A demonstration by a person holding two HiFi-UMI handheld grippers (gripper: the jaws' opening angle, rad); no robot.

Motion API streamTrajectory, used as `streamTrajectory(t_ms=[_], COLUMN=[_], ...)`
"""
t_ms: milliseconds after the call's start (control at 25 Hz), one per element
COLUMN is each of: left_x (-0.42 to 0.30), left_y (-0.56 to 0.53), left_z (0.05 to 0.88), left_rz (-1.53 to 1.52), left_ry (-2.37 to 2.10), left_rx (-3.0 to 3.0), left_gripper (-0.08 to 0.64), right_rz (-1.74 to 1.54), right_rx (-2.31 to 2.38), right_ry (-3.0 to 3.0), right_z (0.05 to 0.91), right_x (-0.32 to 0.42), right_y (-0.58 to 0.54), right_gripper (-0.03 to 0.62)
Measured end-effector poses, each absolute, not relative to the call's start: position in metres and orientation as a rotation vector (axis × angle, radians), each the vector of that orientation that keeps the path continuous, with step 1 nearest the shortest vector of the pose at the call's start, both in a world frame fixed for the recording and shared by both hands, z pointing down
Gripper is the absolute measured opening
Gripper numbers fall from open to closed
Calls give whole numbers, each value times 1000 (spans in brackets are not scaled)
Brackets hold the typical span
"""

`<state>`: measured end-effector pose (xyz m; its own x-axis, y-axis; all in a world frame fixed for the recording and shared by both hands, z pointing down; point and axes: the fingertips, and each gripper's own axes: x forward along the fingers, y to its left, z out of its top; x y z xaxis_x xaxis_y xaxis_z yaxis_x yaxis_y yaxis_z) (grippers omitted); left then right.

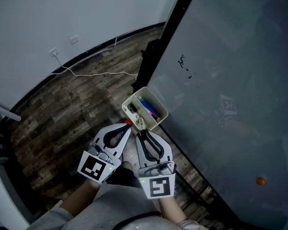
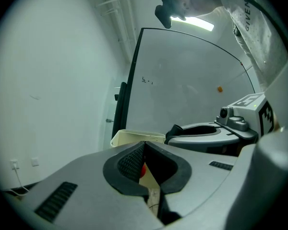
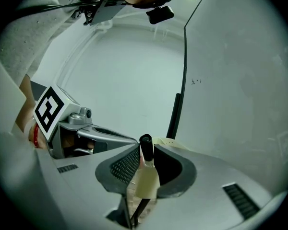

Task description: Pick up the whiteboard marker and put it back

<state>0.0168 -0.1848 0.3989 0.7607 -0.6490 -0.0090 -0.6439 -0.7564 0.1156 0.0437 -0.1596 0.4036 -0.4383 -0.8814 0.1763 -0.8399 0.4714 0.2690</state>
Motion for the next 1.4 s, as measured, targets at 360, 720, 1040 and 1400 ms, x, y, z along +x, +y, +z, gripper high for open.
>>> streamTrajectory(t_ms=[360,720,1040,1400], left_x=[17,16,15,15], left_y=[-190,-190,-190,-190], left_z=[402,403,398,396], left_rz=[-74,-80,-92,-96], left_ry=[-990,-951,-929,-926], left_rx=[2857,2850,2858,2871], left_gripper=[15,15,15,15], right_rz=[-218,-146,-143,-118], right_rx=[1520,1677,1700,1693], right_ry=[-2396,-2447,-2480,-2526], right_z=[402,391,373,357], right_x=[43,50,55,57], right_y=[-165,-168,-173,-177], right_gripper=[84,81,81,81])
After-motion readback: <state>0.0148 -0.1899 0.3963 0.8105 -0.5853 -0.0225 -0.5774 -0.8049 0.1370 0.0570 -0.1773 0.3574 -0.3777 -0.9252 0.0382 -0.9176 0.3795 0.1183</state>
